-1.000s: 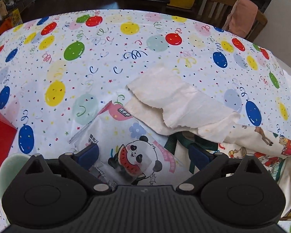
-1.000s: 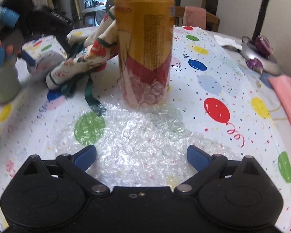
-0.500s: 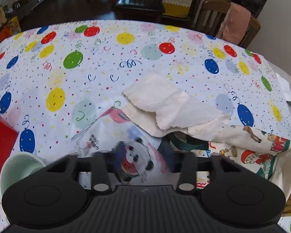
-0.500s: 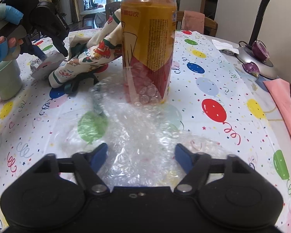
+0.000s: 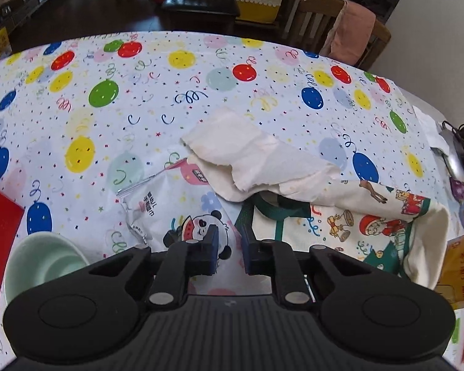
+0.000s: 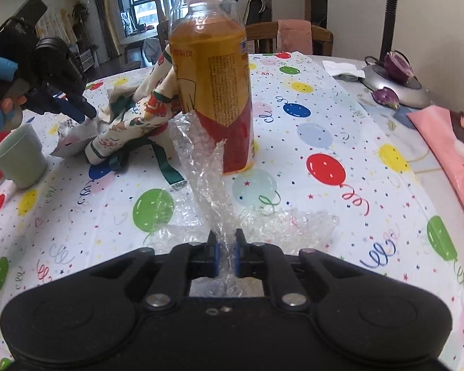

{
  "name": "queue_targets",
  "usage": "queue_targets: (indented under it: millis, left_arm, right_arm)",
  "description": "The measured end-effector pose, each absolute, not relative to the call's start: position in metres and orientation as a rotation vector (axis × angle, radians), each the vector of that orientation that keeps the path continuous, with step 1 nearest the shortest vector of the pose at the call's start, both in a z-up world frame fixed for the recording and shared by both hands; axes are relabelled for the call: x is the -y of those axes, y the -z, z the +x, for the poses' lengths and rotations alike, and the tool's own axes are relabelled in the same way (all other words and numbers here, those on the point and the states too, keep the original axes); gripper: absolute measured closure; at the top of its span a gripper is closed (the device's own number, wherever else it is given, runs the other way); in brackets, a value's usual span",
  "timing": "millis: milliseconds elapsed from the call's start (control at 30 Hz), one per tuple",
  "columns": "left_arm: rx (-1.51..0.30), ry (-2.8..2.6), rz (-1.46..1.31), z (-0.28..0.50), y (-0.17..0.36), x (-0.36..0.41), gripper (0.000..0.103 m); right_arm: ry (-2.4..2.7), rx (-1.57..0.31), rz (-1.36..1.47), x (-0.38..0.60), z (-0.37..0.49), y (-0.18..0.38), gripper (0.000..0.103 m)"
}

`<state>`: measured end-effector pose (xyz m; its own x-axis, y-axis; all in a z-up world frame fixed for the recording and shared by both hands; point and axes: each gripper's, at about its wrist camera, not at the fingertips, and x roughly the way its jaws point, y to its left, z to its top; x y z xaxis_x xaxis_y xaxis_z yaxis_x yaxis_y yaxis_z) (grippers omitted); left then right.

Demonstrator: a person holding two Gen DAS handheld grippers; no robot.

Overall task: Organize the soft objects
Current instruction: 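Grasp the bubble wrap with the right tool while the left tool grasps the panda snack bag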

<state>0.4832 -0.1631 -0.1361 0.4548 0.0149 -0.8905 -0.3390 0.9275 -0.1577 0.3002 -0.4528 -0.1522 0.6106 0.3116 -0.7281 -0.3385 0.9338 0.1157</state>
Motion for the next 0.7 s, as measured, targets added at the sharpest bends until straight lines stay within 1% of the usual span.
queue_targets:
  millis: [200,233,300,333,367,400,433,533,700]
  left_arm:
    - [-1.127,-0.204,-0.423,0.485,0.128,0.146,0.087]
    - [-1.129,-0.207,-0.432,0.487,0.125,0.142,0.085]
    - [-1.126,-0.211,-0.446,0.490,0.118,0.134,0.076]
    - [-1.132,-0.212,-0.455,0.492,0.116,0.130,0.064]
    - [-1.138,-0.213,-0.469,0.494,0.115,0.126,0.036]
    - [-1.141,-0.212,-0.485,0.496,0.114,0.122,0.023]
    - [-1.146,-0.209,-0.502,0.497,0.114,0.119,0.017]
    - [-1.152,-0.219,-0.524,0.497,0.117,0.113,0.017]
    - [-1.232,-0.241,-0.536,0.503,0.140,0.116,0.017]
  right_arm:
    - [-0.383,-0.822,0.001,0.458,0.298,0.147,0.096]
    - [-0.384,-0.819,0.006,0.458,0.297,0.146,0.095]
    - [-0.387,-0.815,0.014,0.459,0.297,0.144,0.096]
    - [-0.388,-0.813,0.018,0.460,0.297,0.144,0.095]
    - [-0.390,-0.812,0.022,0.461,0.297,0.144,0.095]
    - [-0.391,-0.812,0.025,0.461,0.297,0.143,0.095]
    - [-0.393,-0.811,0.027,0.462,0.297,0.143,0.095]
    - [-0.396,-0.812,0.028,0.463,0.297,0.143,0.095]
    - [-0.395,-0.822,0.028,0.464,0.300,0.145,0.095]
